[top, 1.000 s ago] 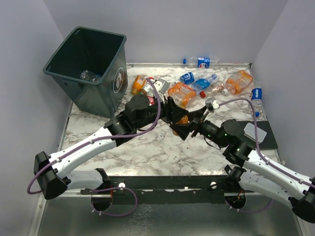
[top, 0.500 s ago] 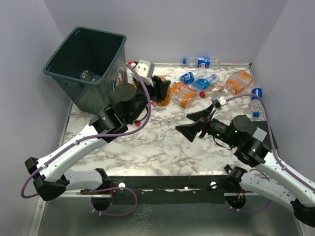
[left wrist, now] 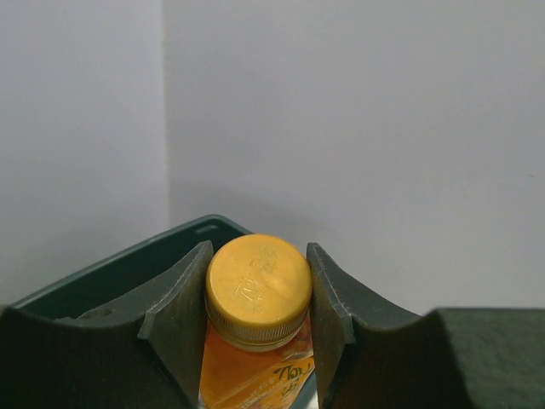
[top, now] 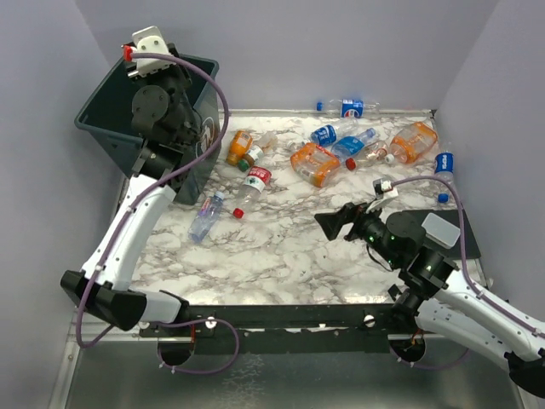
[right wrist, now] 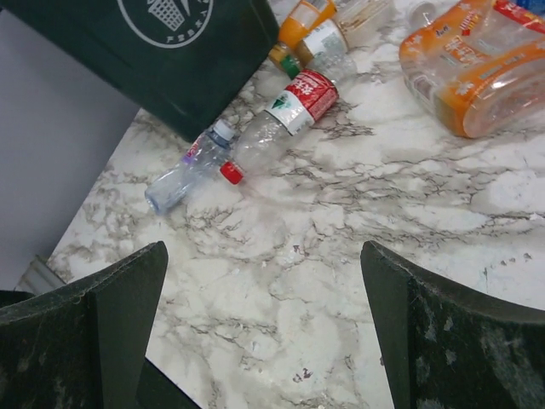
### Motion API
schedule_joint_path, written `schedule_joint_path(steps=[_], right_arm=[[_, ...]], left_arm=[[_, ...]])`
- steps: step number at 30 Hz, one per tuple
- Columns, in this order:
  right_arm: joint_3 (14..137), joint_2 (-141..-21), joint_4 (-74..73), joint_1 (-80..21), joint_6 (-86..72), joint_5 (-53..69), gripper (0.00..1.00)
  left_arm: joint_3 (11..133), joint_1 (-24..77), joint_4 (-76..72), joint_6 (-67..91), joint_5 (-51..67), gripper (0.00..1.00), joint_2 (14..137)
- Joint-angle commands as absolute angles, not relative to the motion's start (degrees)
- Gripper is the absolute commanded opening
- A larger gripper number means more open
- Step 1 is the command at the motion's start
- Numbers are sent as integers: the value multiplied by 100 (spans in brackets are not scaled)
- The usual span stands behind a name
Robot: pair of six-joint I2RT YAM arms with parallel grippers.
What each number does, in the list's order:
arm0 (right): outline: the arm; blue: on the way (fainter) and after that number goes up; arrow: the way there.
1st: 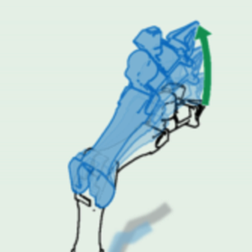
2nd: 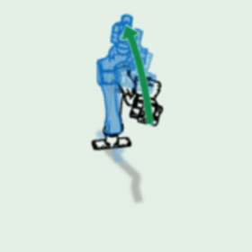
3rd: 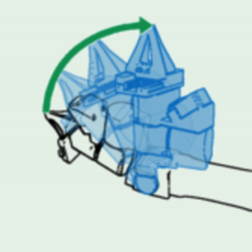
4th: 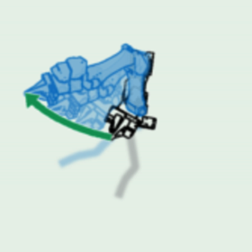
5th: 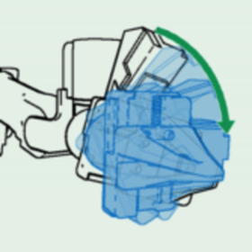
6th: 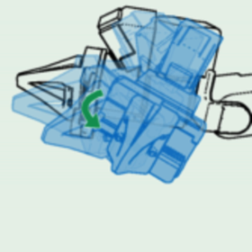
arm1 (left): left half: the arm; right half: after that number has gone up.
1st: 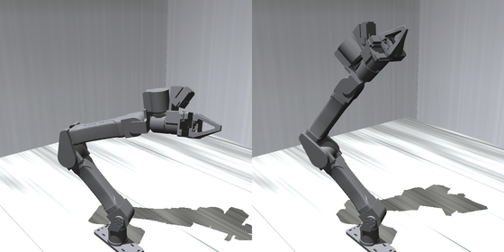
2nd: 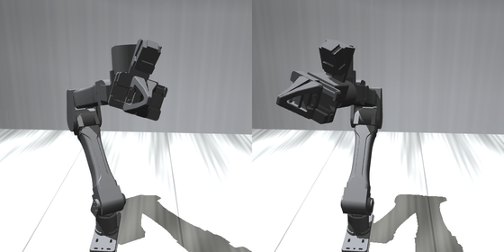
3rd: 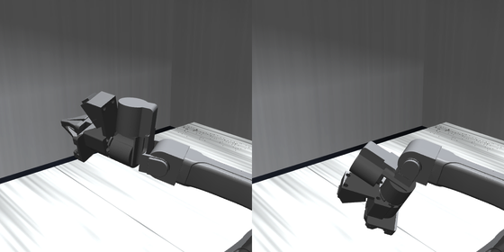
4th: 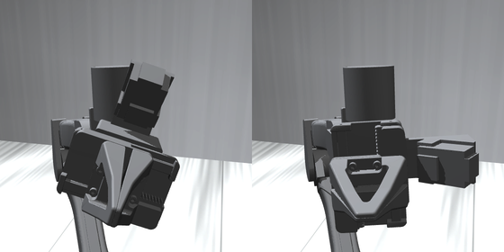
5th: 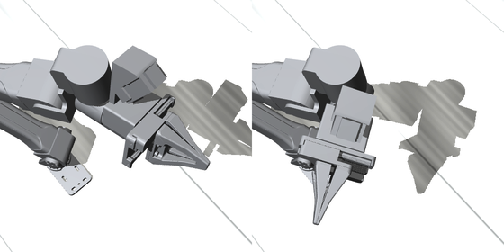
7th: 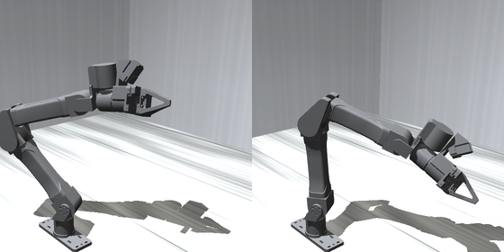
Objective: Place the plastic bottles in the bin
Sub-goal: Place the plastic bottle in the trash bin.
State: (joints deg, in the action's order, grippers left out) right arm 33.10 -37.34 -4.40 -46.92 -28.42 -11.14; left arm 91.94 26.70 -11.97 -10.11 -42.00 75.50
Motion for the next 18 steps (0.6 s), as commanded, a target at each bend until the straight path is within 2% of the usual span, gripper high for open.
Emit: schedule_joint_path(steps=[1, 4, 10, 13, 16, 18], right_arm=[[3126, -3686, -703, -4720, -3396, -1795, 99], [2838, -3529, -731, -4720, -3735, -1716, 99], [2550, -3228, -937, -4720, -3953, -1482, 99], [2483, -3100, -1025, -4720, -3833, -1506, 99], [2399, -3000, -1037, -4720, -3805, -1568, 99], [2402, -2980, -1073, -4720, -3744, -1562, 99]], left_arm=[[8996, 2187, -2477, -1237, -4665, 0, 7910], [8914, 2073, -2964, -1477, -4685, 0, 8134], [8723, 1906, -2884, -1404, -4825, 0, 8471], [8730, 1634, -2070, -628, -4837, 0, 8650], [9028, 1263, -713, 585, -4280, 0, 8865], [9051, 1166, -379, 919, -4003, 0, 8920]])
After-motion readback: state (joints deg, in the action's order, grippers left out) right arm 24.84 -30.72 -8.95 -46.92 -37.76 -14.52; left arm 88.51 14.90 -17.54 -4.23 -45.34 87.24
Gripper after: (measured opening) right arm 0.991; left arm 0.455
